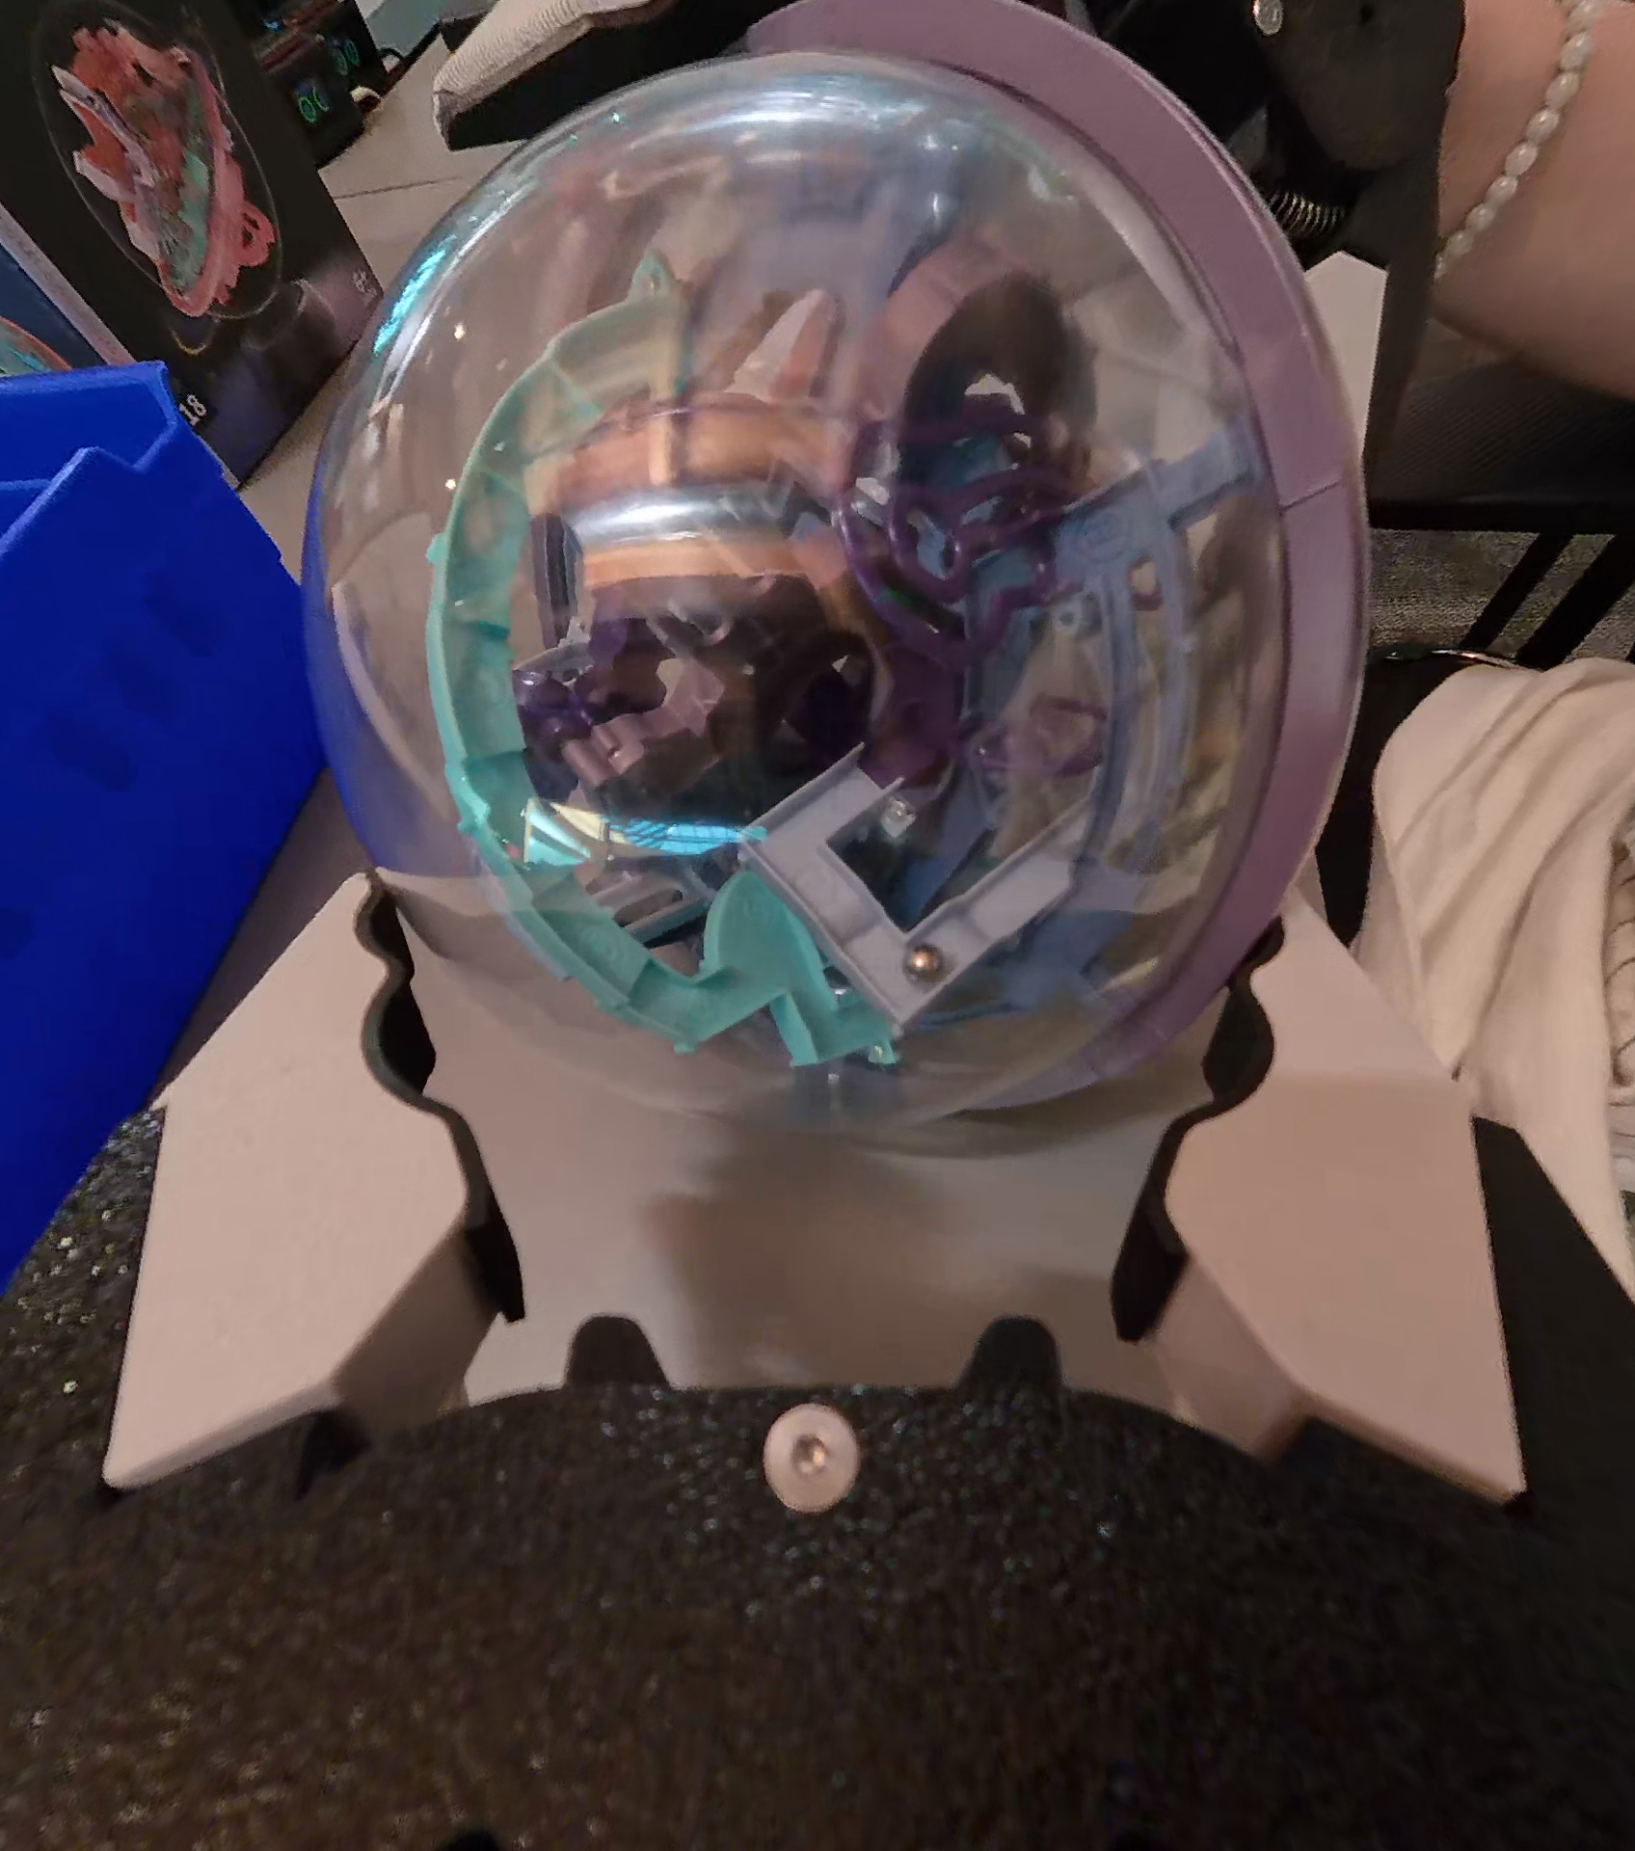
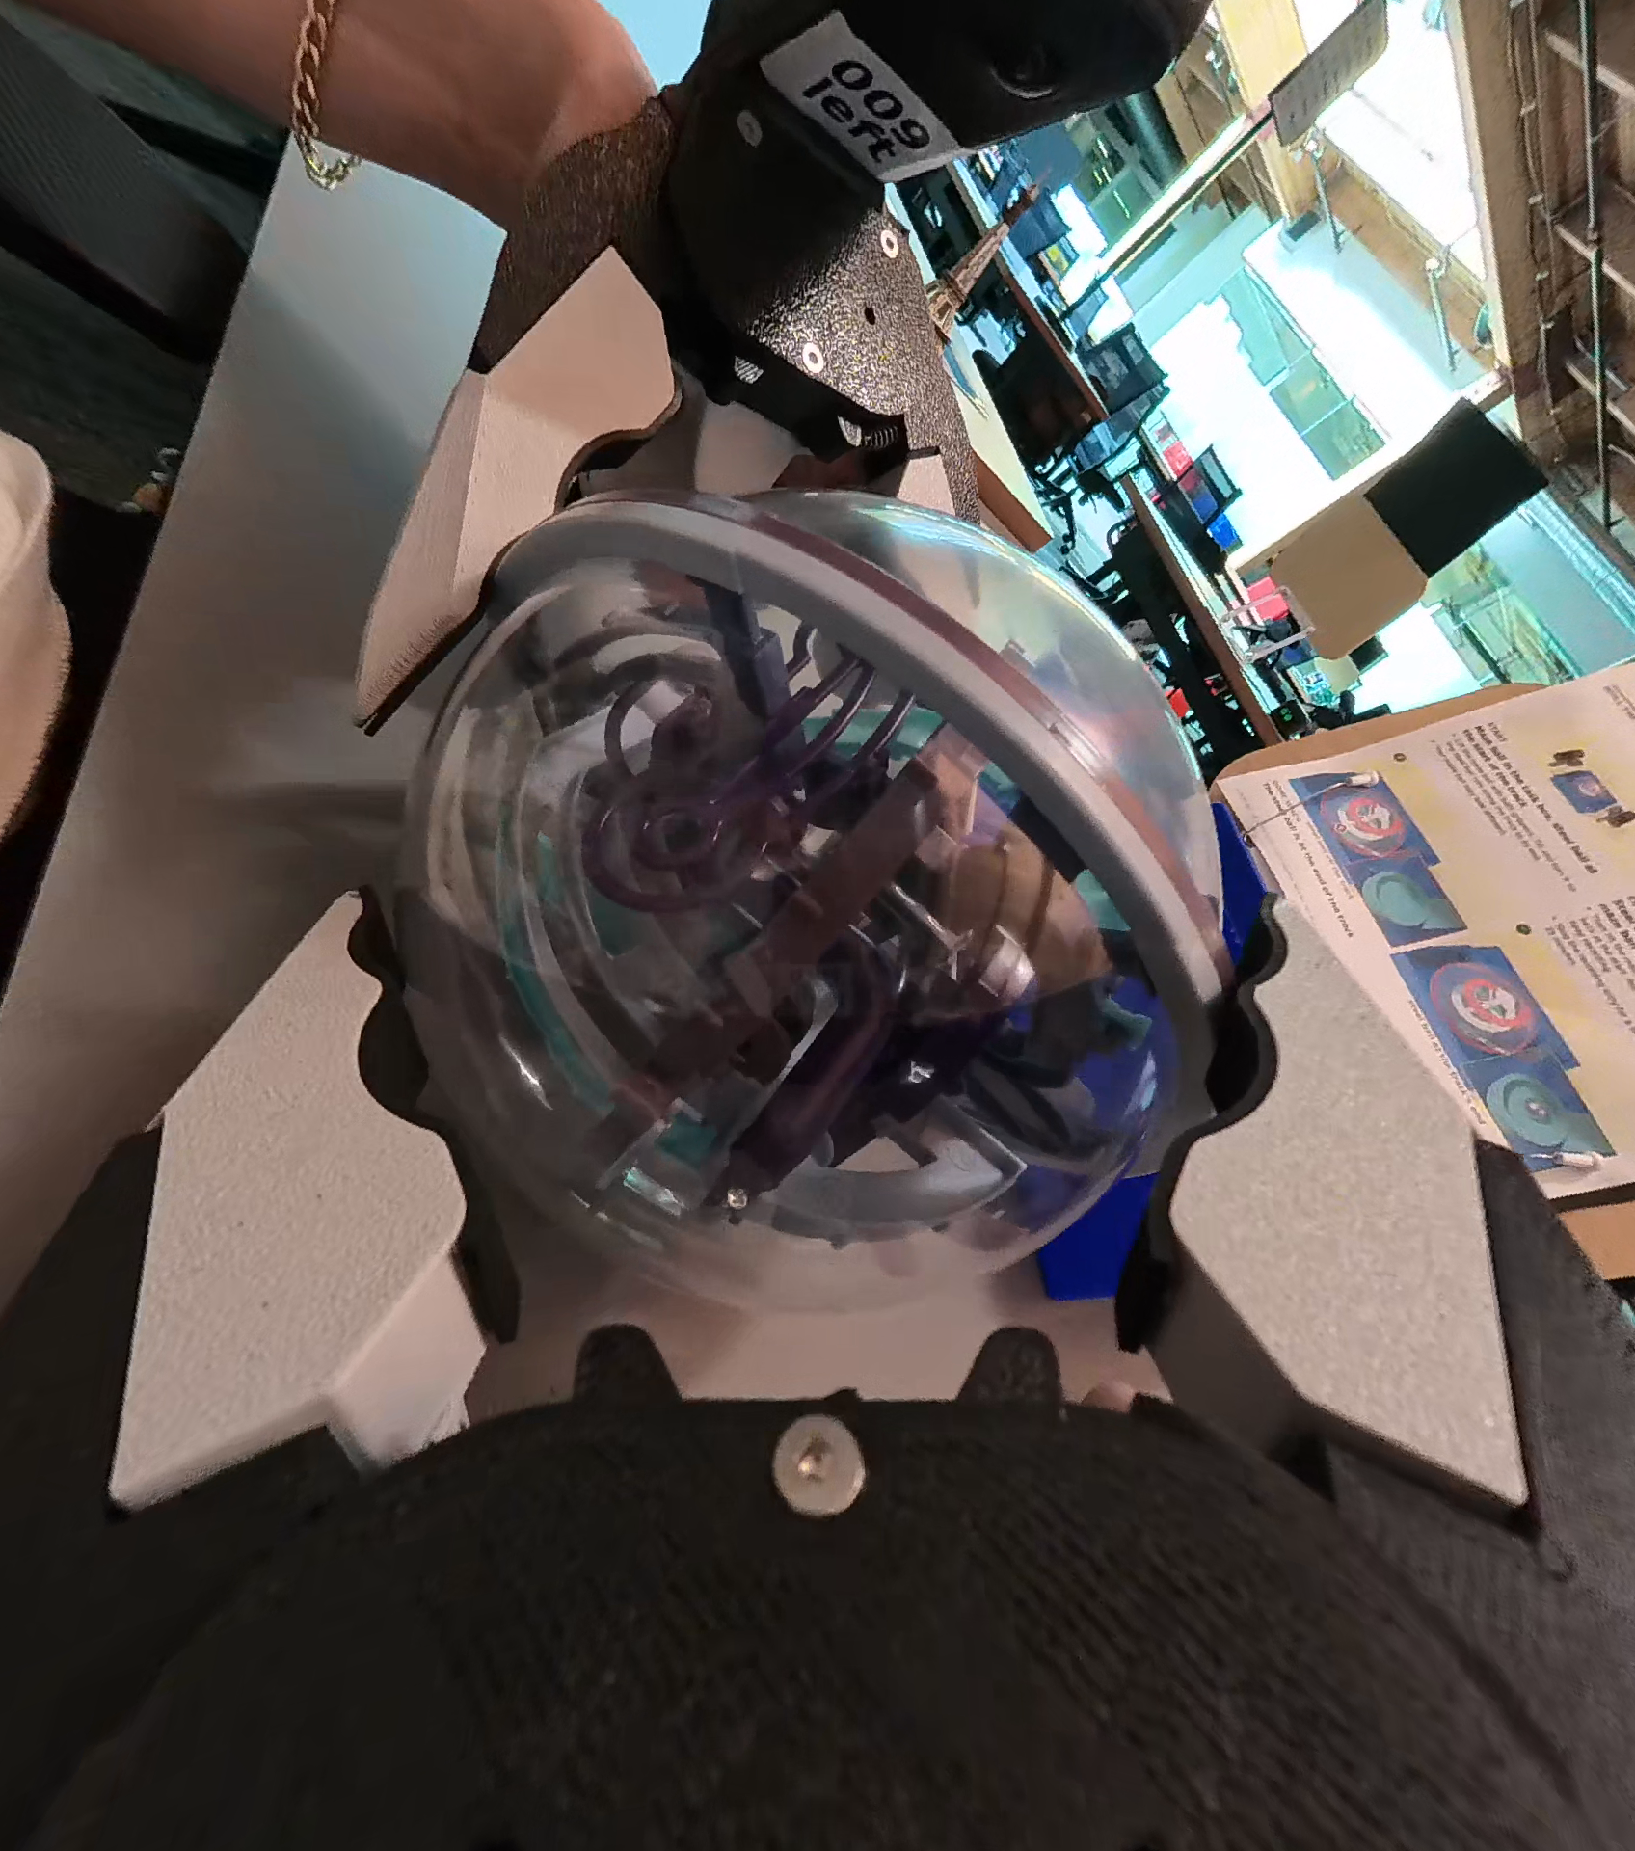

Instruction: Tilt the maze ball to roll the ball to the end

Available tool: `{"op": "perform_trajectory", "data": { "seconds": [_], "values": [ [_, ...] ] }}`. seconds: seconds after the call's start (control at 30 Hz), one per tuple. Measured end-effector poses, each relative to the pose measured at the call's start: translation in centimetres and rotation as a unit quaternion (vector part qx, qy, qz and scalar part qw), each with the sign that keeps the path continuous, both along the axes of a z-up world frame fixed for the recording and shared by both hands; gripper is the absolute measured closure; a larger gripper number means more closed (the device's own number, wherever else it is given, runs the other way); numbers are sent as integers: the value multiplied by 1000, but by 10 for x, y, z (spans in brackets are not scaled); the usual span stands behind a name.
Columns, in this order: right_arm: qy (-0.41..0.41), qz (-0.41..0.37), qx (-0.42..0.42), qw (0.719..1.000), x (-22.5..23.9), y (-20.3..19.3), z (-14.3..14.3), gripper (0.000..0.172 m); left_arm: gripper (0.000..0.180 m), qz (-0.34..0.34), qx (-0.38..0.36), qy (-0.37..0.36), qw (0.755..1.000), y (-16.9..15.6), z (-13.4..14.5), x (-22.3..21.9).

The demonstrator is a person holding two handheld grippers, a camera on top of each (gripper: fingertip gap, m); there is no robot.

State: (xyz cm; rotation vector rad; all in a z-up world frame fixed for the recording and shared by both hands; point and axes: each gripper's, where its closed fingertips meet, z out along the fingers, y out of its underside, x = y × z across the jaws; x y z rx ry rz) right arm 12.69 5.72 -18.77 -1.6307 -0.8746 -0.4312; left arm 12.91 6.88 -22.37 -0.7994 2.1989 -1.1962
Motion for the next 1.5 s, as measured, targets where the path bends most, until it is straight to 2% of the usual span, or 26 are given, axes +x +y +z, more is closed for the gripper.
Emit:
{"op": "perform_trajectory", "data": {
  "seconds": [0.03,0.27,0.43,0.5,0.83,1.3,1.5],
  "values": [
    [0,-1,-2,1000,0,0,0,14,27,1,0,1,1000,0,0,0],
    [16,-16,-18,1000,5,0,-1,14,27,5,-11,12,1000,0,1,2],
    [120,-26,-59,991,14,0,-2,14,28,19,-89,64,994,-5,9,5],
    [137,-25,-67,988,16,1,-3,14,28,25,-104,74,992,-5,10,7],
    [172,-32,-104,979,22,4,-4,14,27,38,-143,93,985,-3,13,11],
    [175,-33,-118,977,23,3,-4,15,27,41,-143,99,984,-3,14,11],
    [206,-36,-130,969,26,3,-5,18,28,47,-166,102,980,-2,17,14]
  ]
}}
